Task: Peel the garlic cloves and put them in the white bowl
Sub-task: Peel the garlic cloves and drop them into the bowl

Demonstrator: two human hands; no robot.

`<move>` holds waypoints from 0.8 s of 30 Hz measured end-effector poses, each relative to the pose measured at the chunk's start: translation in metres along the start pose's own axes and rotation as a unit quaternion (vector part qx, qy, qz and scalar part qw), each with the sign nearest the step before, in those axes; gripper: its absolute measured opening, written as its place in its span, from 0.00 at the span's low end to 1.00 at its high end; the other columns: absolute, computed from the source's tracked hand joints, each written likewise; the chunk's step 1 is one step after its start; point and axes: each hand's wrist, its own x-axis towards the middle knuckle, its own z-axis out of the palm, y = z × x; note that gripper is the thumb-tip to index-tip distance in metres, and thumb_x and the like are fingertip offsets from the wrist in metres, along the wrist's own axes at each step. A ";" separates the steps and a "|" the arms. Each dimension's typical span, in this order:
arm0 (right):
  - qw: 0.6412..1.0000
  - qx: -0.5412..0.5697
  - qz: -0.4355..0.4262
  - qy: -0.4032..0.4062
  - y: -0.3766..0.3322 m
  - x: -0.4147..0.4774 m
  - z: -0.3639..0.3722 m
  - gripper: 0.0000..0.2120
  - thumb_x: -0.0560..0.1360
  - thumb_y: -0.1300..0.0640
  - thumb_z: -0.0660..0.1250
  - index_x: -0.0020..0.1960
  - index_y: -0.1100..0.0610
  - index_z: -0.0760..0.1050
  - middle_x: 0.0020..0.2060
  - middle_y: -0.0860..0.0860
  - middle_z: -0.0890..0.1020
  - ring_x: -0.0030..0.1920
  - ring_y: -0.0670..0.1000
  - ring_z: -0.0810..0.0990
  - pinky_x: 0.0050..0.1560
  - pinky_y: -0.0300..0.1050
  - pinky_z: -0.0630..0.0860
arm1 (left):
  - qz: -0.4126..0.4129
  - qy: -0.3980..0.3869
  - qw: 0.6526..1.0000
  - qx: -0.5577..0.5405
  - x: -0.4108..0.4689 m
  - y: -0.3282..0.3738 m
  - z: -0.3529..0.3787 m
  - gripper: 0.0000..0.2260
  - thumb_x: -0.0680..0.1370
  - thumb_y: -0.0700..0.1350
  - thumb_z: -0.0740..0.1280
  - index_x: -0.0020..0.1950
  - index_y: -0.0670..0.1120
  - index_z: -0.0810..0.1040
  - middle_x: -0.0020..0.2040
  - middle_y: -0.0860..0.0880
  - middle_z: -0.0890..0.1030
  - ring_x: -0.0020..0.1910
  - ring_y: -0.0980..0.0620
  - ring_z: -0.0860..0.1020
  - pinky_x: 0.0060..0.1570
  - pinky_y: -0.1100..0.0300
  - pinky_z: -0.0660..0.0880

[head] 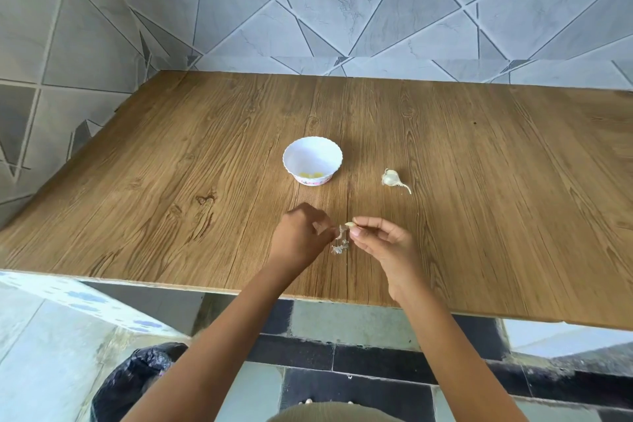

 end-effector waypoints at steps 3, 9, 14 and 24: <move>0.997 -0.047 -0.065 0.002 0.002 0.000 0.000 0.07 0.70 0.66 0.72 0.46 0.57 0.80 0.36 0.46 0.84 0.39 0.41 0.82 0.39 0.31 0.75 | -0.100 -0.061 0.960 -0.253 0.000 0.008 -0.008 0.04 0.73 0.41 0.73 0.44 0.42 0.82 0.36 0.51 0.81 0.31 0.59 0.76 0.35 0.66 0.74; 0.981 -0.095 -0.167 -0.029 0.005 -0.001 -0.001 0.08 0.70 0.65 0.71 0.45 0.53 0.81 0.39 0.47 0.85 0.41 0.45 0.83 0.42 0.36 0.78 | -0.157 -0.126 0.894 -0.401 0.001 0.012 -0.012 0.04 0.74 0.37 0.70 0.47 0.38 0.81 0.35 0.47 0.83 0.34 0.56 0.81 0.37 0.66 0.78; 0.982 -0.084 -0.163 -0.036 0.005 -0.002 -0.001 0.08 0.73 0.65 0.67 0.46 0.54 0.80 0.36 0.47 0.84 0.39 0.45 0.83 0.41 0.34 0.78 | -0.163 -0.145 0.876 -0.430 -0.001 0.013 -0.011 0.03 0.76 0.36 0.67 0.46 0.38 0.80 0.35 0.47 0.83 0.34 0.56 0.81 0.36 0.67 0.78; 0.992 -0.080 -0.092 -0.013 0.005 0.000 0.004 0.05 0.75 0.63 0.67 0.44 0.56 0.80 0.36 0.49 0.84 0.37 0.44 0.83 0.39 0.35 0.77 | -0.182 -0.088 0.890 -0.409 -0.002 0.020 -0.006 0.08 0.78 0.39 0.66 0.39 0.42 0.80 0.33 0.47 0.81 0.31 0.55 0.78 0.33 0.65 0.75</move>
